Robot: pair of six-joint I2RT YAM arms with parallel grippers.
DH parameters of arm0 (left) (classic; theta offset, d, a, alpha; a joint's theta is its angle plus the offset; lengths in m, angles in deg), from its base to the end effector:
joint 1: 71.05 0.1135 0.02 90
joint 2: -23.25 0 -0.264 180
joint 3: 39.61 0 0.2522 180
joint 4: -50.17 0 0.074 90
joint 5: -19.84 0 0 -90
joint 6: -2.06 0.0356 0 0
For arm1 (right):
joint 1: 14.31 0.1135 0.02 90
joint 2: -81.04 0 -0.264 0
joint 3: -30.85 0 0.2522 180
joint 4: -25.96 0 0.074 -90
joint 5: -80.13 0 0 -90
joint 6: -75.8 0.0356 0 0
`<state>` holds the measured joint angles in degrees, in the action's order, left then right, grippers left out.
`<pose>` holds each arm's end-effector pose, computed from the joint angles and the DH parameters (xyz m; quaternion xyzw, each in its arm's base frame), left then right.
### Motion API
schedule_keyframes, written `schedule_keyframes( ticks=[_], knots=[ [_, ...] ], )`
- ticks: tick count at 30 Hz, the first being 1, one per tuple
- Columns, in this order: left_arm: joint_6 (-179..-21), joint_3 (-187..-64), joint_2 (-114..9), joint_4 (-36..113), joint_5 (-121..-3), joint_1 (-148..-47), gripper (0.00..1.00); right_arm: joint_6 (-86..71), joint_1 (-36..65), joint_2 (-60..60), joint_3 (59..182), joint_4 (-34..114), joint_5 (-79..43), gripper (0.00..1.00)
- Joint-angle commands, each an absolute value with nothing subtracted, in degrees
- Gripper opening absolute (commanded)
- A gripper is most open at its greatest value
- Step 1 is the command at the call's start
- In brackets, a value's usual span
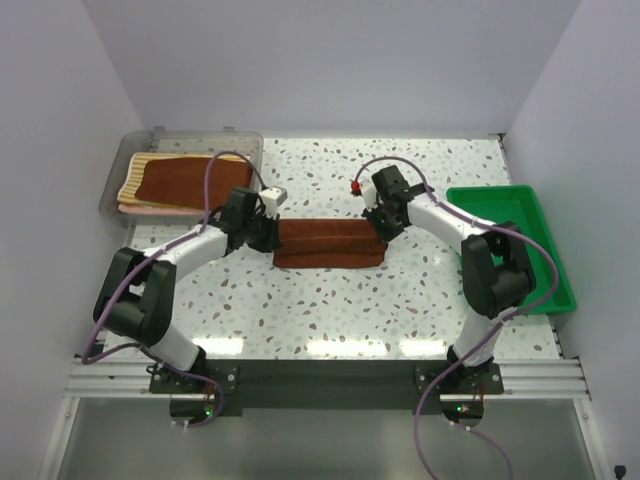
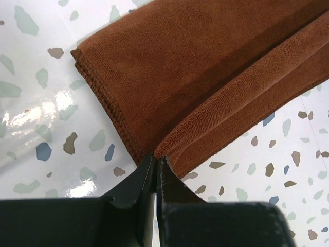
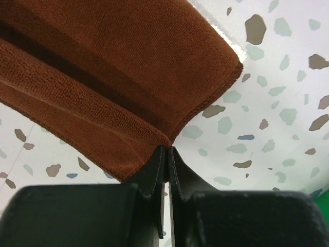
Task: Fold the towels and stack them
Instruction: Fold the towel
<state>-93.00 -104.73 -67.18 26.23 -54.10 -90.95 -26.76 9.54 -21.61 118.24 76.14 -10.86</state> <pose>0.2981 -0.1184 0.1877 0.1681 0.9142 -0.2024 0.3083 0.3351 0.1488 0.2050 -0.3070 0.9276 0.0293 0.2108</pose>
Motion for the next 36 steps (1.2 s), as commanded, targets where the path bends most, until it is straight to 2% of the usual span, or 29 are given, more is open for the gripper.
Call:
schedule_keyframes(
  ticks=[1, 3, 5, 6, 11, 12, 14, 15, 18, 20, 23, 25, 32, 34, 36],
  knots=[
    [-94.53, -103.91, -67.01, 29.64, -55.04, -91.18, 0.0, -25.8, 10.12, -22.14, 117.65, 76.37, -9.43, 0.0],
    [-94.53, -103.47, -66.92, 29.81, -55.48, -91.18, 0.0, -25.28, 10.21, -22.58, 117.3, 76.28, -9.6, 0.01],
    [-94.97, -103.04, -66.84, 29.9, -55.65, -91.18, 0.07, -25.01, 10.56, -22.75, 117.38, 76.81, -9.69, 0.04],
    [-95.23, -102.95, -66.57, 29.99, -55.48, -91.18, 0.14, -24.66, 10.73, -22.84, 117.47, 77.24, -9.69, 0.06],
    [-96.99, -101.46, -63.5, 29.2, -55.74, -91.36, 0.31, -23.26, 11.35, -19.25, 115.9, 77.95, -11.8, 0.19],
    [-97.34, -100.93, -61.58, 29.28, -55.66, -91.36, 0.38, -22.29, 11.52, -18.37, 115.37, 78.74, -11.98, 0.21],
    [-99.0, -98.48, -59.38, 29.9, -56.61, -91.71, 0.46, -21.23, 12.14, -15.74, 113.36, 79.79, -12.94, 0.29],
    [-99.62, -97.42, -56.93, 30.25, -56.88, -91.8, 0.57, -19.93, 12.32, -14.68, 112.38, 79.97, -13.64, 0.32],
    [-103.13, -94.34, -51.13, 30.16, -59.08, -91.97, 0.75, -17.03, 13.28, -9.15, 108.25, 79.71, -16.71, 0.39],
    [-105.68, -92.67, -47.87, 29.73, -61.09, -92.15, 0.8, -15.44, 13.46, -4.77, 105.97, 79.1, -17.77, 0.5],
    [-108.94, -92.4, -42.5, 29.46, -64.0, -92.76, 0.8, -11.92, 13.46, -1.32, 104.47, 76.73, -18.31, 0.53],
    [-110.95, -93.97, -41.44, 29.46, -65.4, -93.46, 0.76, -9.02, 13.46, 0.18, 104.2, 73.22, -17.17, 0.53],
    [-114.48, -103.36, -51.18, 31.31, -65.76, -99.34, 0.59, 1.96, 13.46, -3.5, 105.43, 63.2, -12.59, 0.5],
    [-115.0, -104.26, -55.4, 32.88, -66.2, -100.32, 0.51, 5.04, 13.46, -5.61, 105.0, 60.82, -11.72, 0.49],
    [-115.36, -103.48, -58.55, 35.42, -66.2, -100.59, 0.39, 7.23, 13.46, -6.49, 103.15, 58.02, -9.96, 0.47]
  ],
)
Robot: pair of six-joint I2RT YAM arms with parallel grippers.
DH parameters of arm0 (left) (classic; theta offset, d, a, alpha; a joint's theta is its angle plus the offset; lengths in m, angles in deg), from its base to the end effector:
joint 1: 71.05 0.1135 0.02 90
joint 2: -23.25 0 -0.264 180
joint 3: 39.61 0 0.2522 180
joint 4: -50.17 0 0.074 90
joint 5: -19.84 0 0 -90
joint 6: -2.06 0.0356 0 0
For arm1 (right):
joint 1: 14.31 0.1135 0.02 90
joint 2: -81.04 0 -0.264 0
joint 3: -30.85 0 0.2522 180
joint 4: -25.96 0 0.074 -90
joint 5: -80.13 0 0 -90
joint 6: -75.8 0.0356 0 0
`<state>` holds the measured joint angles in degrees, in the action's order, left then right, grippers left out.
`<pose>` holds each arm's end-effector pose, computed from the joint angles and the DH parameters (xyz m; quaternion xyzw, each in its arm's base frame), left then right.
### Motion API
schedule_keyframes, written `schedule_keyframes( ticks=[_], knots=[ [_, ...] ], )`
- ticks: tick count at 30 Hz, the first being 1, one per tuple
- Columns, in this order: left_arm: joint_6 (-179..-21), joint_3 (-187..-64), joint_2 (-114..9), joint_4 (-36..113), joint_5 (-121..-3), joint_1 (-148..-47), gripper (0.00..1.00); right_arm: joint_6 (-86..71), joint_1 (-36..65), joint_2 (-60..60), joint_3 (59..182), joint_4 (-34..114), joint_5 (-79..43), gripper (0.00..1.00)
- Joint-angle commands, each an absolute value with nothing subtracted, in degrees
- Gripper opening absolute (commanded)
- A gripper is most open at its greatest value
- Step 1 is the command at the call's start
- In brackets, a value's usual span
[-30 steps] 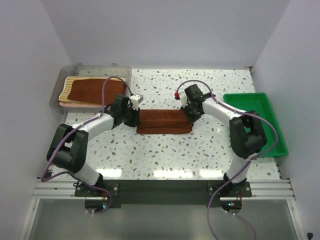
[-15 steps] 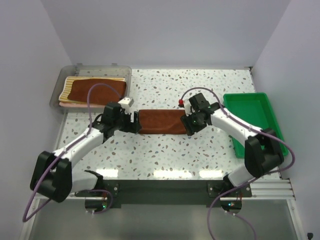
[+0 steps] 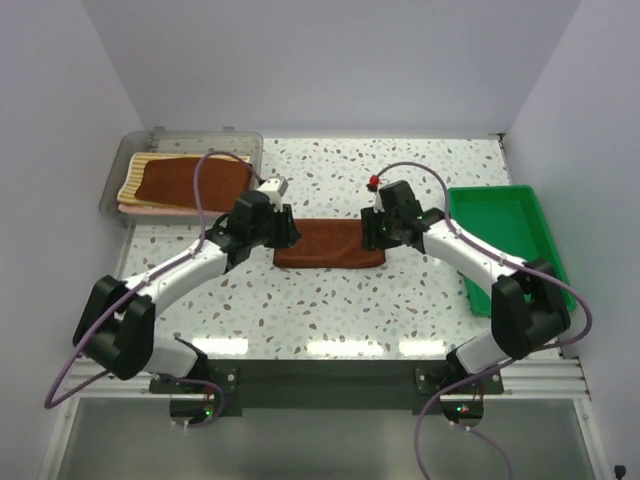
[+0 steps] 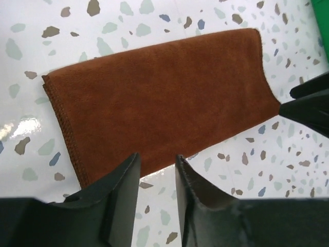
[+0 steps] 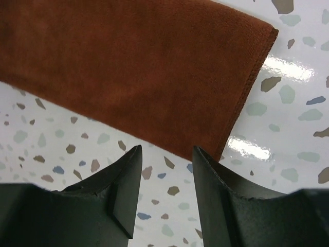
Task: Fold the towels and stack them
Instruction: Fold the towel
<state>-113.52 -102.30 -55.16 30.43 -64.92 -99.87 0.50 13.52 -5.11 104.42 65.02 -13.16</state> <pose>0.2603 -0.1469 0.2403 0.0460 0.8870 -0.2454 0.3885 0.2789 0.1495 0.2361 -0.1173 0.9368 0.1444 0.2962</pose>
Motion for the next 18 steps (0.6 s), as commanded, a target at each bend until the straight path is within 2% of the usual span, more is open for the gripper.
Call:
schedule_keyframes(
  ticks=[1, 5, 15, 17, 18],
  knots=[
    [-115.45, -102.17, -59.62, 37.79, -66.2, -100.5, 0.37, 7.68, 13.37, -7.11, 102.45, 57.22, -9.96, 0.45],
    [-116.15, -98.21, -65.41, 41.5, -66.55, -100.5, 0.24, 9.61, 13.37, -9.04, 97.63, 53.52, -8.2, 0.43],
    [-124.49, -85.11, -61.66, 44.4, -69.98, -100.5, 0.08, 14.45, 8.1, -6.15, 86.89, 50.7, -6.97, 0.38],
    [-126.08, -82.91, -58.77, 44.49, -69.98, -100.5, 0.08, 14.02, 7.4, -5.53, 86.97, 51.4, -6.79, 0.38],
    [-126.69, -82.38, -57.62, 44.58, -69.98, -100.58, 0.11, 13.32, 7.22, -4.66, 87.24, 52.28, -6.71, 0.38]
  ],
)
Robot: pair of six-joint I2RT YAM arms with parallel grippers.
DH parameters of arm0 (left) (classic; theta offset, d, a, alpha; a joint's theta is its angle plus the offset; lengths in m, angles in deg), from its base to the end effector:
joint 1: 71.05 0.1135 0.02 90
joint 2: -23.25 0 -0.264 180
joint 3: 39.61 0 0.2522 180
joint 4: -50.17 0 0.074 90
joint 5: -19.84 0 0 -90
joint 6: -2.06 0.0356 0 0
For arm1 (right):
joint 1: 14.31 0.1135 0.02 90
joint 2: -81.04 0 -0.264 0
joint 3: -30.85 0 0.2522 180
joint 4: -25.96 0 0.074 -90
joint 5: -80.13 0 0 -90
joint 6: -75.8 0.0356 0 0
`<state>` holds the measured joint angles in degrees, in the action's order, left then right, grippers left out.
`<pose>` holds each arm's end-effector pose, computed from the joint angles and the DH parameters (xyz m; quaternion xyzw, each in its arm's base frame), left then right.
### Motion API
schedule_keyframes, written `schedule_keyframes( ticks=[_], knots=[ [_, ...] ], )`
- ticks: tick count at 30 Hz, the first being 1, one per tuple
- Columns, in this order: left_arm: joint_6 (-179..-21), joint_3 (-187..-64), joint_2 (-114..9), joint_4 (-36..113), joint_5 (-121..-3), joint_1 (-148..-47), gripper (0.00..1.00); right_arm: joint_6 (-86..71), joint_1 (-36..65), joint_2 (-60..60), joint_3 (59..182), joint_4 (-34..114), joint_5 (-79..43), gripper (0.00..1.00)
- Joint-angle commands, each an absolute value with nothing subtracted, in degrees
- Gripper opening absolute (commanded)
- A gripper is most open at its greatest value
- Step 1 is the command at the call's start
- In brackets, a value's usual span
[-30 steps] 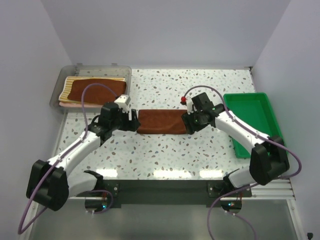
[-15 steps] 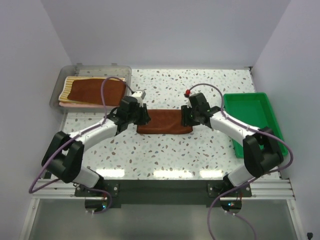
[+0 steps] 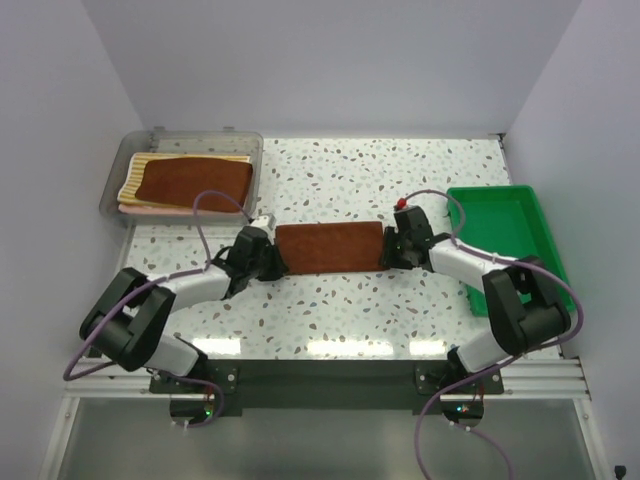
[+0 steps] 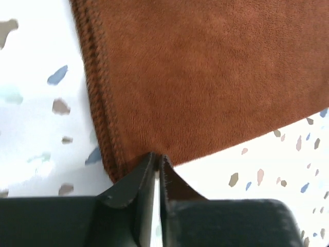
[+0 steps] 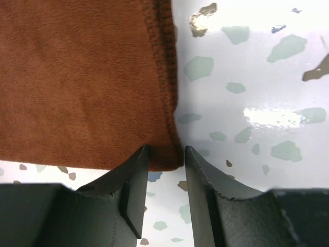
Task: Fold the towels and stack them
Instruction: Fold the towel, then neatly place the folded towel into the bin
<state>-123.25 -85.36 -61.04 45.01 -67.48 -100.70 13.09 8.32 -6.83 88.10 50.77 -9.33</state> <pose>0.2340 -0.1351 0.1434 -0.0362 0.9186 -0.2292 0.3200 0.2673 0.1110 0.1586 0.0402 0.9540 0.1213 0.2713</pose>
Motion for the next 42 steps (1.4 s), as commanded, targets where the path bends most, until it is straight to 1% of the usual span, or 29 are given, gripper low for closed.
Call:
schedule_keyframes(
  ticks=[1, 2, 4, 5, 7, 8, 11, 13, 14, 16, 17, 21, 26, 29, 33, 37, 38, 40, 41, 42],
  knots=[
    [-126.87, -81.86, -56.39, 44.32, -69.89, -100.5, 0.16, 12.61, 7.05, -4.13, 87.76, 52.9, -6.79, 0.38],
    [-126.79, -82.11, -53.85, 43.79, -69.98, -100.5, 0.26, 11.91, 7.13, -3.34, 89.33, 53.43, -7.31, 0.38],
    [-125.74, -84.38, -51.64, 41.6, -69.98, -100.5, 0.37, 9.8, 7.13, -1.67, 91.45, 55.1, -7.49, 0.39],
    [-125.3, -85.62, -49.98, 40.89, -71.63, -100.58, 0.45, 8.4, 7.13, -1.49, 93.98, 55.62, -7.67, 0.39],
    [-123.45, -89.82, -49.17, 38.09, -72.52, -100.5, 0.55, 6.9, 7.13, -1.75, 97.94, 56.86, -7.76, 0.39],
    [-122.84, -91.33, -49.26, 38.07, -72.7, -100.5, 0.56, 6.55, 7.04, -2.1, 99.18, 56.86, -7.93, 0.39],
    [-120.38, -96.78, -51.53, 37.63, -73.58, -100.15, 0.56, 5.58, 6.96, -5.95, 103.83, 55.81, -8.55, 0.38],
    [-118.27, -100.3, -54.08, 38.77, -73.32, -99.36, 0.52, 5.31, 7.04, -8.51, 106.91, 54.84, -8.55, 0.35],
    [-117.74, -101.44, -57.22, 39.04, -73.15, -99.09, 0.49, 5.4, 6.96, -11.13, 107.53, 54.32, -8.38, 0.34],
    [-116.07, -104.17, -60.75, 40.88, -72.27, -98.04, 0.46, 6.45, 6.43, -13.86, 108.5, 51.77, -8.37, 0.29],
    [-115.63, -104.96, -64.43, 41.41, -71.4, -97.78, 0.42, 6.89, 6.08, -16.49, 109.38, 50.98, -8.9, 0.29],
    [-115.53, -108.65, -72.62, 41.68, -70.69, -96.02, 0.36, 7.68, 5.29, -23.7, 112.46, 49.92, -9.69, 0.27],
    [-117.73, -107.61, -77.81, 42.91, -69.2, -95.05, 0.32, 10.06, 3.44, -28.38, 111.15, 48.07, -11.89, 0.26],
    [-121.24, -105.24, -78.35, 43.43, -67.96, -95.14, 0.31, 9.88, 1.69, -29.7, 111.14, 49.65, -11.1, 0.25],
    [-128.17, -98.84, -77.12, 46.24, -67.43, -96.1, 0.29, 8.22, -0.77, -29.88, 112.02, 52.37, -9.96, 0.25],
    [-133.9, -95.13, -73.88, 49.59, -67.25, -100.67, 0.32, 4.27, -2.1, -29.61, 115.35, 55.36, -6.36, 0.25],
    [-134.51, -95.12, -72.04, 49.68, -68.04, -101.19, 0.37, 2.26, -2.18, -29.0, 115.97, 55.97, -5.74, 0.25],
    [-135.31, -96.08, -69.66, 47.84, -68.83, -101.46, 0.45, 0.57, -2.18, -27.77, 117.81, 57.99, -5.3, 0.26],
    [-134.96, -96.79, -67.13, 46.7, -69.97, -101.46, 0.52, -0.83, -2.18, -25.85, 118.09, 58.26, -5.38, 0.26],
    [-133.65, -98.53, -65.79, 44.25, -71.9, -101.38, 0.56, -1.27, -1.92, -24.88, 118.26, 58.44, -6.08, 0.28]
  ],
)
